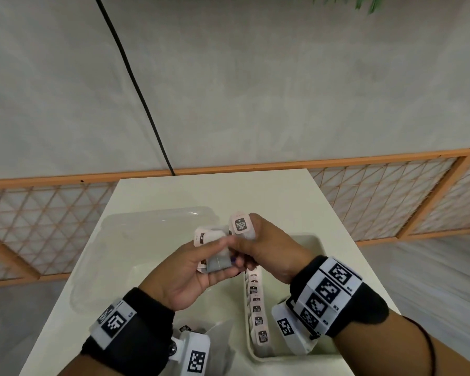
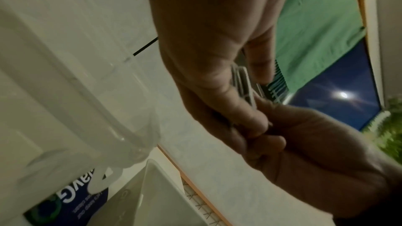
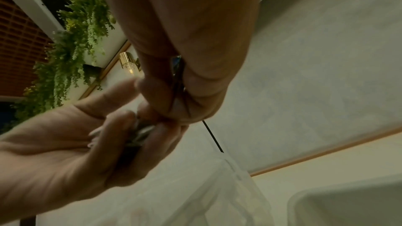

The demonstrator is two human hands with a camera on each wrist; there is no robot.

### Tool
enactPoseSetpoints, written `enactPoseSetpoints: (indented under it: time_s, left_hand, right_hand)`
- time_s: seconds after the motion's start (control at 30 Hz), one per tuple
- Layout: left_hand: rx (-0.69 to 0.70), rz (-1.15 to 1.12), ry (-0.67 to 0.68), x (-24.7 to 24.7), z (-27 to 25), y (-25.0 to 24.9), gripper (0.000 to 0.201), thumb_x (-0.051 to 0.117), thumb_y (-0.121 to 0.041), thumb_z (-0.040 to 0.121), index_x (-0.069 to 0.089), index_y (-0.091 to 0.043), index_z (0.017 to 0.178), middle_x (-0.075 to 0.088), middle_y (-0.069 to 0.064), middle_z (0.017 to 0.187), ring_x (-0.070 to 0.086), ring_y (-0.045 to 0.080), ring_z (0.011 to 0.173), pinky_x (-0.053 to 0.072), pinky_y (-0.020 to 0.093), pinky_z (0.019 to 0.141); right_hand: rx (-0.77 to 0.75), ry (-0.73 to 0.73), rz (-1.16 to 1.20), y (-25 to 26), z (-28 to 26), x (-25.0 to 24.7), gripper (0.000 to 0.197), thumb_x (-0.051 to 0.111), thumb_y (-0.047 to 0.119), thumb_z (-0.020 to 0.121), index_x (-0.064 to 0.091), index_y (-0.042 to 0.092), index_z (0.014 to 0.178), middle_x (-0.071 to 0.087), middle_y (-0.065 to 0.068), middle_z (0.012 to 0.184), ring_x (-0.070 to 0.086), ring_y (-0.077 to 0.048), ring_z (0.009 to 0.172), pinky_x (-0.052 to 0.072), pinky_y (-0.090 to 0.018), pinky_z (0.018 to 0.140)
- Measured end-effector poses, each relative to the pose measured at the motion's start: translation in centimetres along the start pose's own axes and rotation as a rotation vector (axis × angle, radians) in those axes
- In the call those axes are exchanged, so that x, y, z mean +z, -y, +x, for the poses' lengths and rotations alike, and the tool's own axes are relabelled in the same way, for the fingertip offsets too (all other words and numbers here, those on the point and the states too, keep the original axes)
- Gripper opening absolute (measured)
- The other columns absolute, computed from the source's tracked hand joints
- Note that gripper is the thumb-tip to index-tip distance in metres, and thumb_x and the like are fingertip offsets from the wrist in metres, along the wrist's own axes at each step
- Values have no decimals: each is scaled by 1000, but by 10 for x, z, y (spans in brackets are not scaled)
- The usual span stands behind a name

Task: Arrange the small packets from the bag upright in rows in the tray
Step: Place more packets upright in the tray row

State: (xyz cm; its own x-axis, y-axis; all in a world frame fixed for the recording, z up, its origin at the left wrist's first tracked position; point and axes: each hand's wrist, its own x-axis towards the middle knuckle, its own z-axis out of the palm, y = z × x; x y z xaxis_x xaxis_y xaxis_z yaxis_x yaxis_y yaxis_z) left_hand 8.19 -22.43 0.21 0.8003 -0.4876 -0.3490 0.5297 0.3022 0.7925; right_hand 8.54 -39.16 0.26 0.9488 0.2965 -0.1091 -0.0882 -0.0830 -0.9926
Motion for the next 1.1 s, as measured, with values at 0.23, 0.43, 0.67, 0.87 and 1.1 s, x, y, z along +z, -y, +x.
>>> enactPoseSetpoints:
  time_s: [0.23,0.43,0.67,0.87,1.1]
  left_hand:
    - [38,126,-108,3,7,9,13,57,-5,88,65,0,97,64,17,82,66,23,77,57,25,64]
    - [27,44,-226,-1,13,9,19,59,3,85,60,3,105,70,19,85,71,36,81,60,29,63]
    - [20,34,-217,0,16,9,24,58,5,85,58,4,109,67,22,93,69,40,88,61,33,68]
    - [42,26,-235,-6,15,9,29,57,5,86,55,5,115,68,21,93,71,36,83,60,30,63]
    - [38,29,-230,-10,15,8,27,56,3,87,56,6,114,67,21,93,71,36,81,61,32,67]
  right_hand:
    - [148,-49,117,-6,4,-3,20,42,17,100,48,1,110,58,-21,79,55,-24,55,45,-23,46]
    - [263,-117,327,-12,4,-24,20,43,7,98,52,-2,114,59,-24,106,63,-25,68,56,-24,58]
    - [150,-187,158,-18,2,-42,11,68,7,84,61,12,77,65,-1,69,60,-12,62,47,-21,57]
    - [215,-355,-58,-37,7,-61,11,68,7,84,65,7,74,57,-5,68,43,-9,53,36,-15,46]
    - [230,-322,431,-48,16,-72,22,59,-6,87,55,7,70,59,-9,69,59,-12,54,49,-15,48]
